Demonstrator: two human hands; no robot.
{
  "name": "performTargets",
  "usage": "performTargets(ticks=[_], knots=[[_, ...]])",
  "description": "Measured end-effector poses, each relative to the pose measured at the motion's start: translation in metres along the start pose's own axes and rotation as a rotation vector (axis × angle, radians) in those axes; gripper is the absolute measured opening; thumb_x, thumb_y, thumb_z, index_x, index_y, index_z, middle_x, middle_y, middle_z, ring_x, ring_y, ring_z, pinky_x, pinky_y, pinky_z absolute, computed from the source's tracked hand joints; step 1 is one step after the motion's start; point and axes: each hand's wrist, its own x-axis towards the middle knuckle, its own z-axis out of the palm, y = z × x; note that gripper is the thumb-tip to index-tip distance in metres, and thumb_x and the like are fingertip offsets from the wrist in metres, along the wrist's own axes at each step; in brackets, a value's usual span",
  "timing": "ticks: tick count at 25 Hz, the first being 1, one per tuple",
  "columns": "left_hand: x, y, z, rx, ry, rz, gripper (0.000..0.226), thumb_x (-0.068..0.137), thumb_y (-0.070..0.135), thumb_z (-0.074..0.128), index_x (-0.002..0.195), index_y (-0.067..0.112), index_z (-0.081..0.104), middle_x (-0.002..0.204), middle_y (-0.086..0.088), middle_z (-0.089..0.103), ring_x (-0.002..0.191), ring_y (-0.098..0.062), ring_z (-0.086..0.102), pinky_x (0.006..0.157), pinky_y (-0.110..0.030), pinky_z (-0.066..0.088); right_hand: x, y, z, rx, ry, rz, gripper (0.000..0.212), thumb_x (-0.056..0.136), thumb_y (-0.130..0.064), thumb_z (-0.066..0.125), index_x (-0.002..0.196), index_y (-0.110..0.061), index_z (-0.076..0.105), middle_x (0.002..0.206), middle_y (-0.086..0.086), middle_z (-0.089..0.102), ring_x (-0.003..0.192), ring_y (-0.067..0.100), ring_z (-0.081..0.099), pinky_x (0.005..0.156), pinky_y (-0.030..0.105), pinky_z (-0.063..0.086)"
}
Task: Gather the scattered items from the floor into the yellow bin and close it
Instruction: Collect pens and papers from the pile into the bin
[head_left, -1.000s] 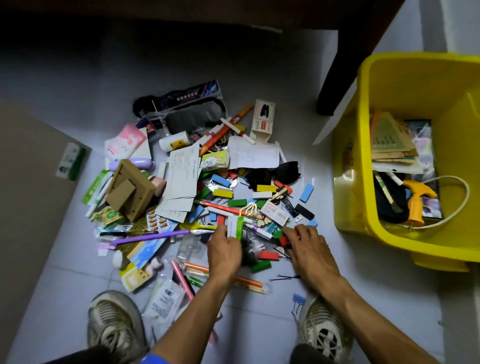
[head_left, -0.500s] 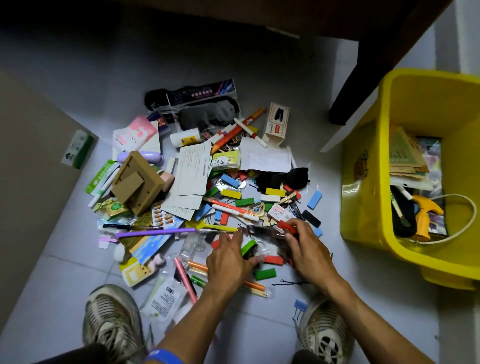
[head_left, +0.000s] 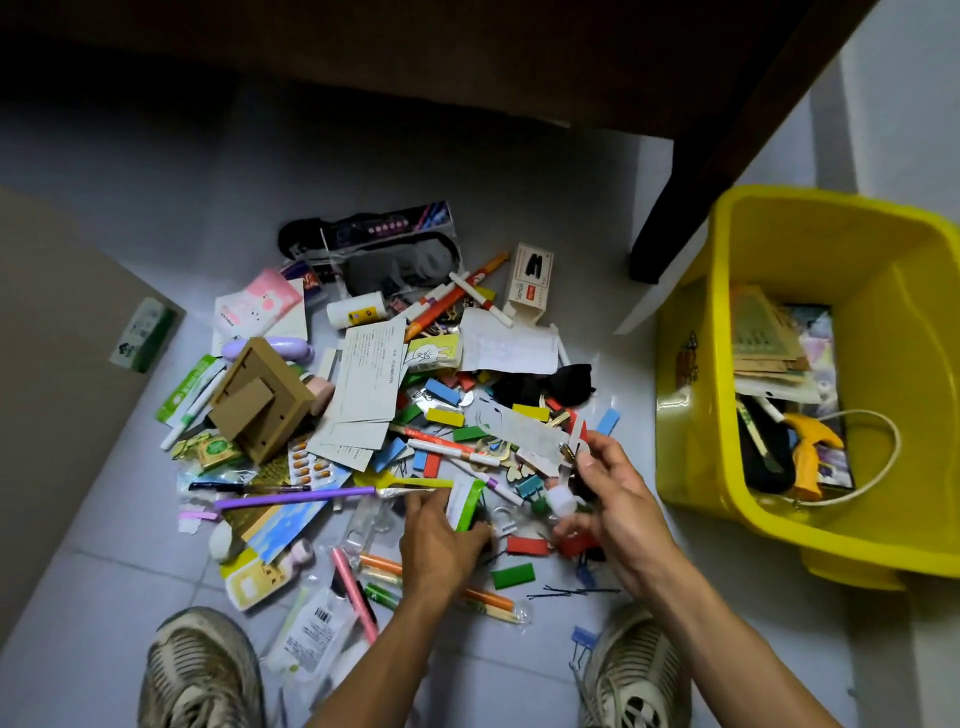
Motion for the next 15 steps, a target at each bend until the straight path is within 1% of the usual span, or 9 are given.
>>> performTargets(ticks=[3, 4, 5, 7, 9, 10, 12, 13, 15], knots=[[-0.004, -0.009, -0.002, -0.013, 0.04, 0.002, 0.046, 0.076, 0.023, 0.08, 0.118, 0.016, 0.061, 0.128, 0.0, 0.045, 0.09, -0.008, 0.049, 0.071, -0.012, 0.044, -0.014, -0.02, 0.002, 0.115, -0.004, -0.008, 0.022, 0.096, -0.024, 0.054, 0.111, -0.035, 0.065, 0.122, 0.011, 0.062, 0.107, 0.042, 0.062, 0.053, 0.038, 0.056], [-0.003, -0.01, -0.003, -0.043, 0.038, -0.023, 0.043, 0.076, 0.021, 0.08, 0.115, 0.018, 0.063, 0.124, 0.0, 0.05, 0.089, -0.01, 0.054, 0.069, -0.015, 0.047, -0.019, -0.026, 0.002, 0.148, -0.002, -0.009, 0.022, 0.095, -0.024, 0.054, 0.112, -0.033, 0.064, 0.123, 0.012, 0.062, 0.108, 0.042, 0.062, 0.053, 0.038, 0.056], [-0.002, -0.011, -0.005, -0.117, 0.035, -0.073, 0.036, 0.076, 0.017, 0.08, 0.109, 0.021, 0.066, 0.119, -0.002, 0.057, 0.089, -0.014, 0.06, 0.07, -0.021, 0.052, -0.024, -0.03, 0.003, 0.182, 0.001, -0.009, 0.023, 0.095, -0.024, 0.054, 0.115, -0.031, 0.064, 0.123, 0.013, 0.061, 0.106, 0.04, 0.062, 0.052, 0.037, 0.056], [-0.001, -0.009, -0.012, -0.396, 0.027, -0.228, 0.023, 0.077, 0.011, 0.078, 0.091, 0.025, 0.067, 0.101, -0.006, 0.069, 0.084, -0.02, 0.068, 0.064, -0.028, 0.055, -0.032, -0.04, 0.006, 0.277, -0.01, -0.017, 0.025, 0.095, -0.021, 0.052, 0.119, -0.026, 0.061, 0.123, 0.012, 0.061, 0.095, 0.032, 0.063, 0.049, 0.036, 0.053], [-0.004, 0.002, -0.023, -0.661, -0.008, -0.355, 0.017, 0.082, 0.007, 0.073, 0.09, 0.022, 0.069, 0.092, -0.009, 0.074, 0.082, -0.023, 0.07, 0.06, -0.03, 0.053, -0.04, -0.051, 0.006, 0.365, -0.026, -0.028, 0.026, 0.098, -0.017, 0.048, 0.121, -0.023, 0.06, 0.119, 0.01, 0.064, 0.087, 0.024, 0.064, 0.047, 0.034, 0.052], [-0.01, 0.014, -0.031, -0.769, -0.044, -0.369, 0.016, 0.084, 0.005, 0.069, 0.092, 0.019, 0.071, 0.091, -0.01, 0.075, 0.081, -0.024, 0.071, 0.059, -0.031, 0.055, -0.045, -0.059, 0.004, 0.405, -0.028, -0.047, 0.026, 0.099, -0.016, 0.046, 0.121, -0.022, 0.059, 0.116, 0.009, 0.066, 0.082, 0.021, 0.065, 0.047, 0.033, 0.052], [-0.023, 0.051, -0.048, -0.992, -0.156, -0.303, 0.019, 0.086, 0.0, 0.063, 0.093, 0.015, 0.072, 0.089, -0.013, 0.076, 0.079, -0.028, 0.073, 0.058, -0.034, 0.057, -0.053, -0.078, -0.01, 0.482, -0.005, -0.123, 0.025, 0.1, -0.018, 0.045, 0.121, -0.02, 0.058, 0.108, 0.008, 0.068, 0.075, 0.018, 0.065, 0.046, 0.031, 0.051], [-0.032, 0.078, -0.055, -1.081, -0.228, -0.232, 0.02, 0.085, -0.002, 0.061, 0.089, 0.014, 0.073, 0.089, -0.015, 0.076, 0.078, -0.029, 0.074, 0.058, -0.036, 0.058, -0.059, -0.088, -0.023, 0.517, 0.04, -0.17, 0.024, 0.101, -0.02, 0.045, 0.121, -0.02, 0.059, 0.107, 0.008, 0.068, 0.075, 0.018, 0.066, 0.047, 0.031, 0.051], [-0.048, 0.138, -0.058, -1.119, -0.371, -0.082, 0.018, 0.084, -0.002, 0.061, 0.089, 0.011, 0.072, 0.091, -0.019, 0.075, 0.081, -0.032, 0.074, 0.06, -0.036, 0.058, -0.07, -0.107, -0.056, 0.534, 0.213, -0.267, 0.021, 0.101, -0.02, 0.046, 0.116, -0.023, 0.06, 0.108, 0.007, 0.068, 0.076, 0.017, 0.068, 0.048, 0.032, 0.052]])
